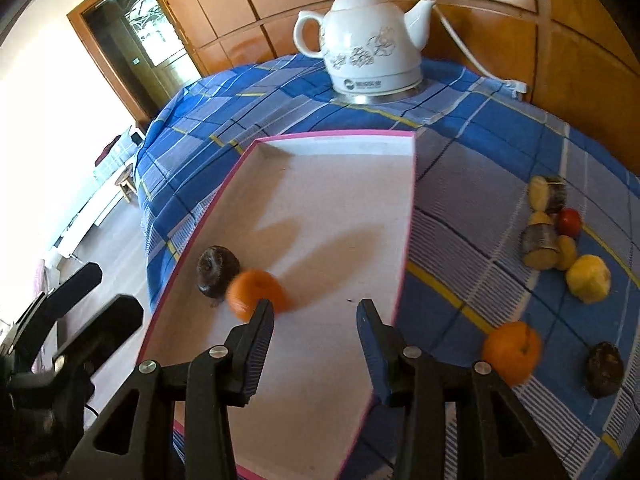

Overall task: Organize fruits
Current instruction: 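Grasp the dark cut cylindrical piece with the left gripper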

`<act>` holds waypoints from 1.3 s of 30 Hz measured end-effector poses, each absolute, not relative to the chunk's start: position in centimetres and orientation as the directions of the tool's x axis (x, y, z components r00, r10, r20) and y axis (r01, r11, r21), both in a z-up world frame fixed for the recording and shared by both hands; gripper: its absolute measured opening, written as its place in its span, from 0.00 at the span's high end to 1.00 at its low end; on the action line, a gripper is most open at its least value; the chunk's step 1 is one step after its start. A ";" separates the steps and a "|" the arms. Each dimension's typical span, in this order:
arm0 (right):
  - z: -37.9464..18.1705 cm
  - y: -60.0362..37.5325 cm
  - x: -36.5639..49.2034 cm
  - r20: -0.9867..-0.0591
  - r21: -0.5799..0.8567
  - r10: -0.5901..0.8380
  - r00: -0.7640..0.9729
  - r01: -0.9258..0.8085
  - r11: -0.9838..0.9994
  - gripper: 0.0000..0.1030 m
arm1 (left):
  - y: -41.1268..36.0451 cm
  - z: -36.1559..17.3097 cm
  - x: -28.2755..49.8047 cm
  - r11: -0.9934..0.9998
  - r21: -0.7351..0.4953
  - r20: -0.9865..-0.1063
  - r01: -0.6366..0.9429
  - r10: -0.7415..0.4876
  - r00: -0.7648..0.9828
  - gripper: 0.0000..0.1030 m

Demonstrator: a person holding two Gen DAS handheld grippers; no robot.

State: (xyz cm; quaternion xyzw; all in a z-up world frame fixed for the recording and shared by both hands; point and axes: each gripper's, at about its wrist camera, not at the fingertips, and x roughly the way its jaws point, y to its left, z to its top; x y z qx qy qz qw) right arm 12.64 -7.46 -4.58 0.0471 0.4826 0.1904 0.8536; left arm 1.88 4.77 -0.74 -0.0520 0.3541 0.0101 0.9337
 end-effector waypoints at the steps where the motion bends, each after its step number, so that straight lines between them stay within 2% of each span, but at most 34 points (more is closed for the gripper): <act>1: -4.4 -7.8 12.5 -0.805 0.260 0.367 0.466 -0.278 0.925 0.58 | 4.7 -0.7 1.9 0.995 -0.089 -0.662 -0.054 -0.018 0.749 0.17; 27: -0.3 -22.7 9.3 -0.786 0.136 0.158 0.598 -0.083 0.987 0.55 | 1.3 -0.7 1.9 0.999 -0.031 -0.678 0.033 -0.045 0.734 0.17; 39: -1.7 -32.1 8.9 -0.816 0.069 -0.004 0.577 0.103 0.992 0.55 | -1.9 -0.8 2.9 0.991 -0.012 -0.700 0.133 -0.104 0.707 0.17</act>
